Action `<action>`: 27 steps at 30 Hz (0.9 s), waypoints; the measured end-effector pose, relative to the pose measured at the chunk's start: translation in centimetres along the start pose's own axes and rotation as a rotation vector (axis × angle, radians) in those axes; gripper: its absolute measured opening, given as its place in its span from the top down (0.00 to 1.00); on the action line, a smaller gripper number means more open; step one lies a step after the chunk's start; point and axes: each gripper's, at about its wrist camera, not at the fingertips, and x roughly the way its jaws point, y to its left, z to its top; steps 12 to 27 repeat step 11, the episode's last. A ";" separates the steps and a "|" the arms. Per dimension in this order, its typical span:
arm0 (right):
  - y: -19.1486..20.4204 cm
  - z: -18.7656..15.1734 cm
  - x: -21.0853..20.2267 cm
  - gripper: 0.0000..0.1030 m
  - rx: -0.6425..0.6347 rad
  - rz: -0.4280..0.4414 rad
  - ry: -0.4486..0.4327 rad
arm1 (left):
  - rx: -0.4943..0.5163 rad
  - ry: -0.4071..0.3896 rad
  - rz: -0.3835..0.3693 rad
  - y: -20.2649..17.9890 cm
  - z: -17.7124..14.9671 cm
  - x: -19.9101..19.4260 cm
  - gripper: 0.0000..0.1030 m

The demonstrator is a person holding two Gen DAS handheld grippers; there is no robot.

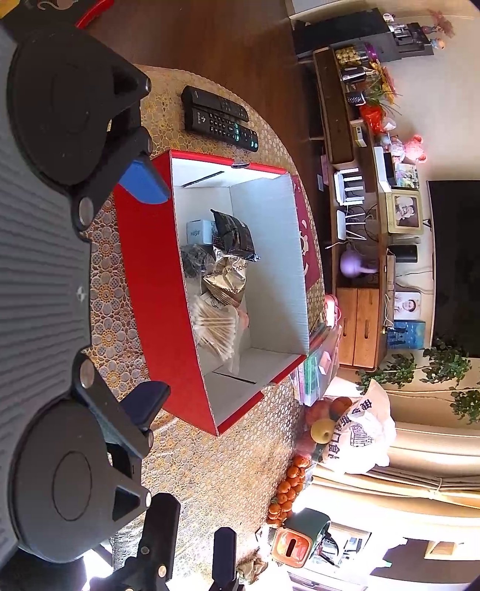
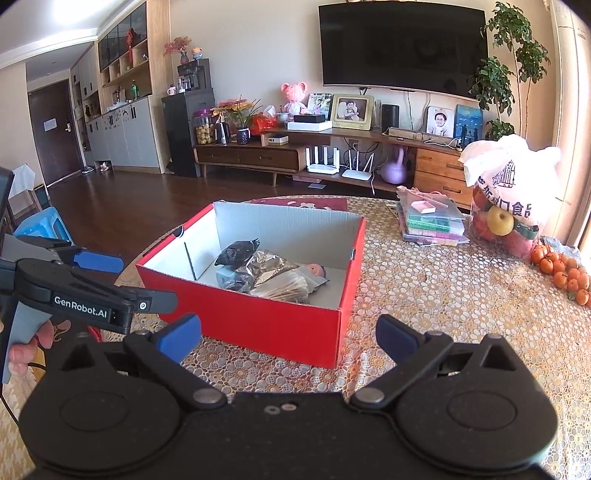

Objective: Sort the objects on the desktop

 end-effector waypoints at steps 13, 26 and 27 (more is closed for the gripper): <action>-0.6 -0.3 0.0 0.01 0.033 -0.002 0.004 | 0.017 0.009 -0.023 -0.7 -0.3 -0.3 0.00; -0.6 -0.3 0.0 0.01 0.033 -0.002 0.004 | 0.017 0.009 -0.023 -0.7 -0.3 -0.3 0.00; -0.6 -0.3 0.0 0.01 0.033 -0.002 0.004 | 0.017 0.009 -0.023 -0.7 -0.3 -0.3 0.00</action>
